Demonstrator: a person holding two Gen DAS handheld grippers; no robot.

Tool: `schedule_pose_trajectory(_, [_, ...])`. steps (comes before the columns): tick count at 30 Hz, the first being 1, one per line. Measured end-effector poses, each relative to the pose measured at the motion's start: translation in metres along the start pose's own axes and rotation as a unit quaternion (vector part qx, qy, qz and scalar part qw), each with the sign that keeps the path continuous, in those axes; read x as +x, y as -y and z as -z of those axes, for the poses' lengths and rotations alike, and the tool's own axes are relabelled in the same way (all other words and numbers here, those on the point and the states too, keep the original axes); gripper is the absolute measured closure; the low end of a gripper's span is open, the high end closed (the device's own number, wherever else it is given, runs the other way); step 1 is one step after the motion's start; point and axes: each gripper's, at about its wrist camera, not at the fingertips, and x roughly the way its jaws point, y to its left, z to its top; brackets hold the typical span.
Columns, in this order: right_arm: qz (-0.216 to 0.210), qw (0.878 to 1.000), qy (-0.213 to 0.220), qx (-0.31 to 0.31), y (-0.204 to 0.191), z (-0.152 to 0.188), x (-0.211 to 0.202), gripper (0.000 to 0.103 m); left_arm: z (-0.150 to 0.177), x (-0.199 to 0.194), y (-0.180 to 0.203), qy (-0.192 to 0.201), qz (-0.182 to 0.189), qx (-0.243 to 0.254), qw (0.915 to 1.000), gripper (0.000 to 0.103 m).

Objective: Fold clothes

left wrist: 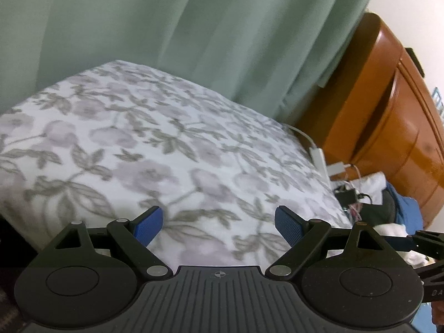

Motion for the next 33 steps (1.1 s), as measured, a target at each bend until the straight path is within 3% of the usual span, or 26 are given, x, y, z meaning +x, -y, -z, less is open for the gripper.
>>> schedule_pose_trajectory(2, [-0.005, 1.000, 0.002, -0.002, -0.005, -0.003, 0.006, 0.035, -0.002, -0.002, -0.003, 0.004, -0.008, 0.003, 1.0000, 0.016])
schedule_pose_trajectory(5, [-0.011, 1.000, 0.004, -0.004, -0.011, -0.008, 0.017, 0.035, -0.005, -0.004, -0.008, 0.010, -0.021, 0.007, 0.9997, 0.000])
schedule_pose_trajectory(19, [-0.031, 0.999, 0.015, -0.008, -0.034, -0.028, 0.058, 0.032, -0.018, -0.010, -0.030, 0.034, -0.076, 0.024, 0.9963, 0.000])
schedule_pose_trajectory(33, [-0.043, 0.999, 0.032, -0.001, -0.038, -0.039, 0.089, 0.007, -0.024, 0.004, -0.035, 0.032, -0.104, 0.033, 0.9935, 0.000])
